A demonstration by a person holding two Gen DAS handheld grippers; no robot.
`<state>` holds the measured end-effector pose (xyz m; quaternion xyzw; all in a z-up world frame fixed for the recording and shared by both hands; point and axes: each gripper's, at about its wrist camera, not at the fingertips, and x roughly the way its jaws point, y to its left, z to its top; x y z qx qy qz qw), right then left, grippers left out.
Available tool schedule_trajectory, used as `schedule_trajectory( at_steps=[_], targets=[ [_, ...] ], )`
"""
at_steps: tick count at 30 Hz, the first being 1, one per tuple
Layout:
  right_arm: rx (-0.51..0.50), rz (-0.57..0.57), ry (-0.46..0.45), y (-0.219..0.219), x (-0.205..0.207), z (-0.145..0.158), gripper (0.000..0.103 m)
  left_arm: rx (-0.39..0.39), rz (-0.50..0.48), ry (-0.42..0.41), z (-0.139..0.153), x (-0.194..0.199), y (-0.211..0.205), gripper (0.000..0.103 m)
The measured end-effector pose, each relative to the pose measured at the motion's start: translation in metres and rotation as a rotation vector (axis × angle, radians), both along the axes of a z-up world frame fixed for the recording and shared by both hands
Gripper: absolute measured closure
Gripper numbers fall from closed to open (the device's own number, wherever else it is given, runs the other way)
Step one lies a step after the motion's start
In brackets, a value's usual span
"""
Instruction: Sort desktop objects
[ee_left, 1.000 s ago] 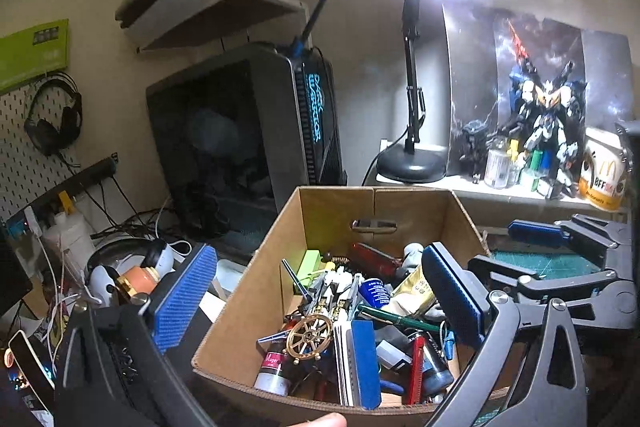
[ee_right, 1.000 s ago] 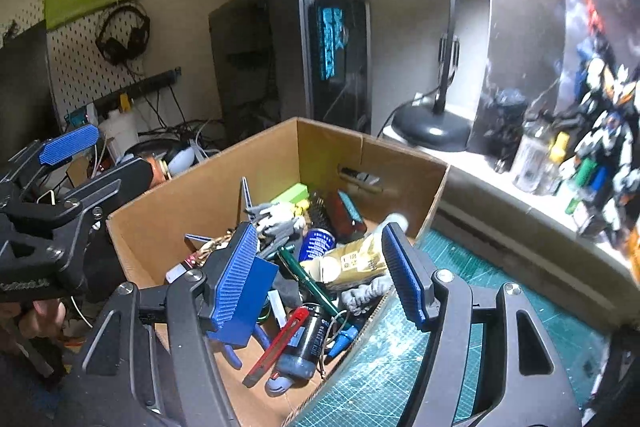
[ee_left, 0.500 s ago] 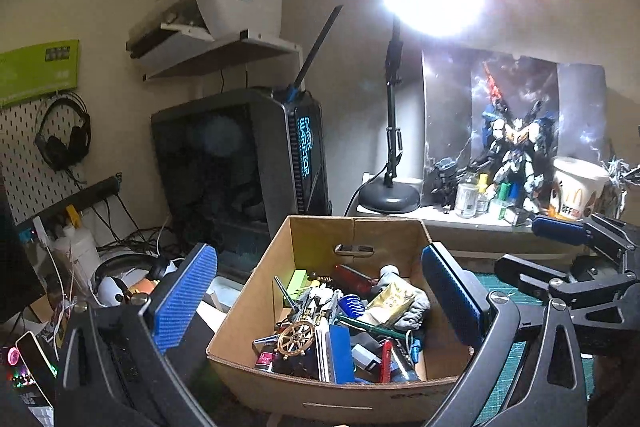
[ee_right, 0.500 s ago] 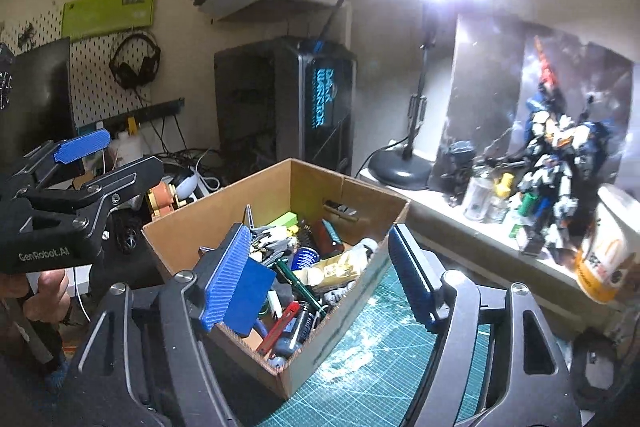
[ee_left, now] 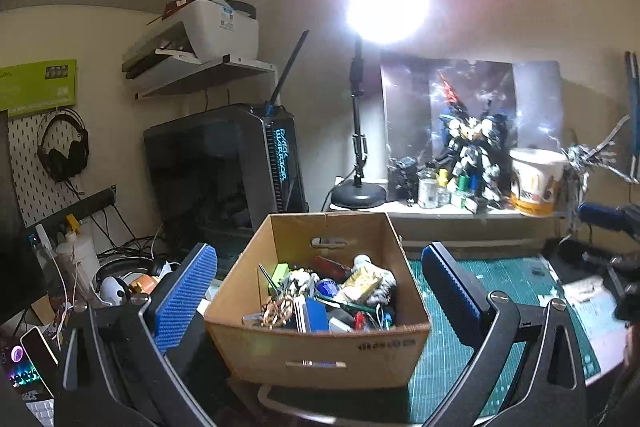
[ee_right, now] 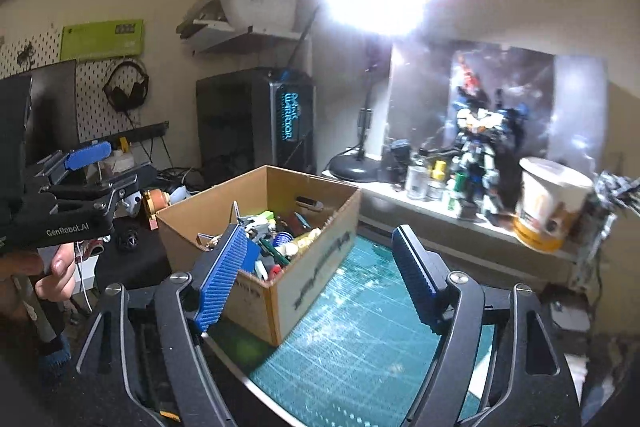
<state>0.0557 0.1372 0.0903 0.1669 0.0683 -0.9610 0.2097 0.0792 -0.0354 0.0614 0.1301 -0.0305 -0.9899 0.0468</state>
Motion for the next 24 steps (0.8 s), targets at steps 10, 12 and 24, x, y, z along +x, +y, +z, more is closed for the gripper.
schedule_trajectory(
  at_steps=[10,12,24],
  targets=[
    [0.021,-0.097,0.07,0.003,0.062,0.012,0.028,-0.02,-0.012,0.002,-0.015,0.034,0.0,0.0],
    [0.023,-0.113,0.074,0.0,0.071,0.009,0.028,-0.016,-0.02,0.006,-0.015,0.039,0.0,0.0],
    [0.027,-0.177,0.067,-0.01,0.092,0.001,0.018,0.067,-0.007,0.065,-0.009,0.064,-0.015,0.0]
  ],
)
